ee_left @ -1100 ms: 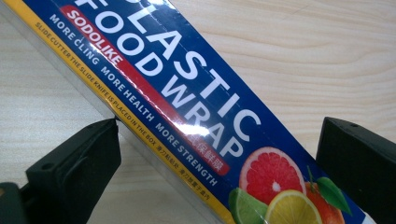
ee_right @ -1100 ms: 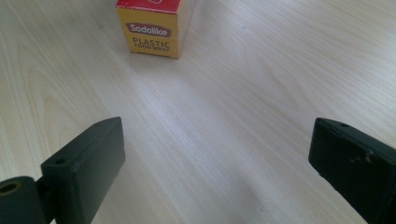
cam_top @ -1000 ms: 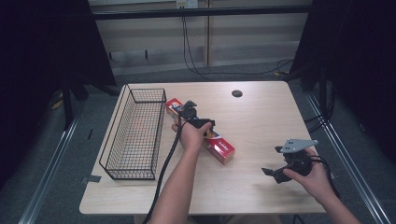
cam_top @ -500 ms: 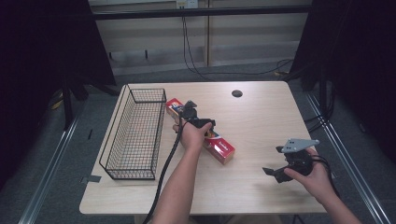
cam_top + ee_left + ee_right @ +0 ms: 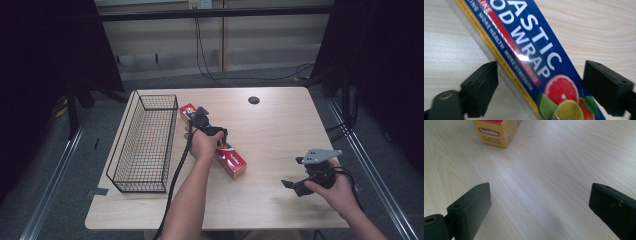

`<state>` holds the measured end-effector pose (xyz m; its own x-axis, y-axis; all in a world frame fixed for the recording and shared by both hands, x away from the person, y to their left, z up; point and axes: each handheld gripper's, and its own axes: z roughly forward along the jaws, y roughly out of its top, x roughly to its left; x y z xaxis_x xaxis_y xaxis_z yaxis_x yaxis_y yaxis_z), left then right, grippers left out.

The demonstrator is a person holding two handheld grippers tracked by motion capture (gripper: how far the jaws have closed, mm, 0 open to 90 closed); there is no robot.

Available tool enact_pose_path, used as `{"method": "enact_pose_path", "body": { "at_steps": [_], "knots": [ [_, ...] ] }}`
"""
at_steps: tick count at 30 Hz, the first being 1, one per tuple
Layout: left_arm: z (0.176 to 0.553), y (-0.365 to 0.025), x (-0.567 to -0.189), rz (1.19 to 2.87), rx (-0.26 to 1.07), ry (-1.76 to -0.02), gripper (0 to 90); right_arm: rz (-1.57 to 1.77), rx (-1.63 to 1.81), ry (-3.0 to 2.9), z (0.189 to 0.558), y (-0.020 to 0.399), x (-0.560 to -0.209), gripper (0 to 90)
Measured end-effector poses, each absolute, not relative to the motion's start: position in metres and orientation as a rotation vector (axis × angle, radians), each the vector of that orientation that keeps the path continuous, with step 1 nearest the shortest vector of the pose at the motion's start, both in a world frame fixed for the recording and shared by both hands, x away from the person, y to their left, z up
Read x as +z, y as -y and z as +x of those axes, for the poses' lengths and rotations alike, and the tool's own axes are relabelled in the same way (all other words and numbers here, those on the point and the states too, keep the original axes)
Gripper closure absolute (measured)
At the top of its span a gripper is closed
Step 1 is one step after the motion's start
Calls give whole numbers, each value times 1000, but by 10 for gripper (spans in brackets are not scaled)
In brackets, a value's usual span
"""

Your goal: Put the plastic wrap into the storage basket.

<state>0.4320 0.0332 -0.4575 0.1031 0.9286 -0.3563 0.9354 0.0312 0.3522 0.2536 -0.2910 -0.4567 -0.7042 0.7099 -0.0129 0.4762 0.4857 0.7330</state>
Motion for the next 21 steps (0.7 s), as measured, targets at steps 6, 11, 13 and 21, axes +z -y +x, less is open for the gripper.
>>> {"method": "enact_pose_path", "body": {
  "at_steps": [6,11,13,21],
  "knots": [
    [430,-39,-449,1946,-49,-1811,303,1004,1047,-2422,253,291,-457,41],
    [429,-41,-443,2014,-51,-1806,386,1001,1047,-2424,253,291,-456,46],
    [430,-40,-440,2052,-40,-1801,404,1000,1047,-2423,253,290,-456,46],
    [436,-39,-440,2028,12,-1798,375,1003,1052,-2421,253,290,-456,46]
  ]
}}
